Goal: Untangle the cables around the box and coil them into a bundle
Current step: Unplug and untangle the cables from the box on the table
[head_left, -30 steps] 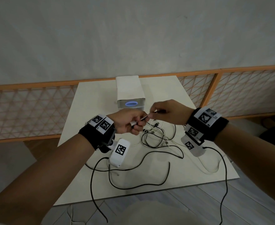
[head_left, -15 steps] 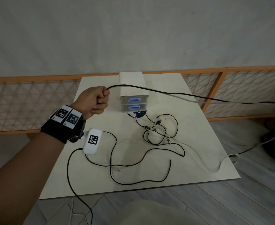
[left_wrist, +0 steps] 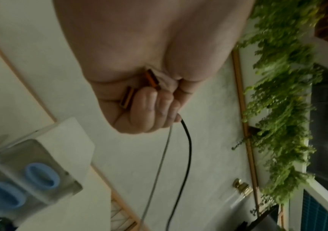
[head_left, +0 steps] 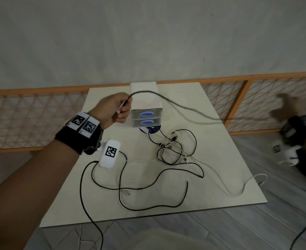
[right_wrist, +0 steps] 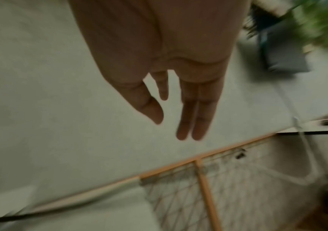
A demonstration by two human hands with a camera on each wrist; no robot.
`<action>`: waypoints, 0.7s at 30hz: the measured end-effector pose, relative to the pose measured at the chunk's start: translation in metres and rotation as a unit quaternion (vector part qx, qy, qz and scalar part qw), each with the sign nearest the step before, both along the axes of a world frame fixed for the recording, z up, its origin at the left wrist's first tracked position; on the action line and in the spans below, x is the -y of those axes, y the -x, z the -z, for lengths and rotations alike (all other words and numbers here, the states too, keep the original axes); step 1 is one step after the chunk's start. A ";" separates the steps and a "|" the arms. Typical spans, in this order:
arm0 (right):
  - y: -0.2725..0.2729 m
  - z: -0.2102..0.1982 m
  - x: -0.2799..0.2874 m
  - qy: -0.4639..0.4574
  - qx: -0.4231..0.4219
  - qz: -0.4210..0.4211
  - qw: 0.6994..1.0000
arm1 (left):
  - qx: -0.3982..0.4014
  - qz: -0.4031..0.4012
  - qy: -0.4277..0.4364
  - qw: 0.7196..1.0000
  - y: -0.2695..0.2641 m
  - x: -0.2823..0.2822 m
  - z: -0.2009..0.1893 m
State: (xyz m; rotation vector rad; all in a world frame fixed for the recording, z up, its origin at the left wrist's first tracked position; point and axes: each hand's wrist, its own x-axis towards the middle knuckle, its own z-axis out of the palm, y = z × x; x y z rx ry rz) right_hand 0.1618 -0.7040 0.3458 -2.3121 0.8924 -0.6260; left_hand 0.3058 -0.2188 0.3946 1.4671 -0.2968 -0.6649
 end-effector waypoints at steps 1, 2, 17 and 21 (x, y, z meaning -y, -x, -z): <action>-0.005 0.017 -0.034 0.017 -0.065 -0.040 0.997 | -0.002 -0.002 -0.014 1.000 0.000 0.004 0.008; -0.008 0.024 -0.069 0.044 -0.112 -0.060 0.991 | -0.003 -0.004 -0.027 1.000 0.001 0.007 0.015; -0.017 0.187 -0.293 0.133 -0.449 -0.390 0.793 | 0.013 -0.040 -0.083 0.996 0.002 0.000 0.032; -0.028 0.174 -0.320 0.204 -0.353 -0.415 0.813 | 0.012 -0.044 -0.085 0.995 0.004 -0.003 0.034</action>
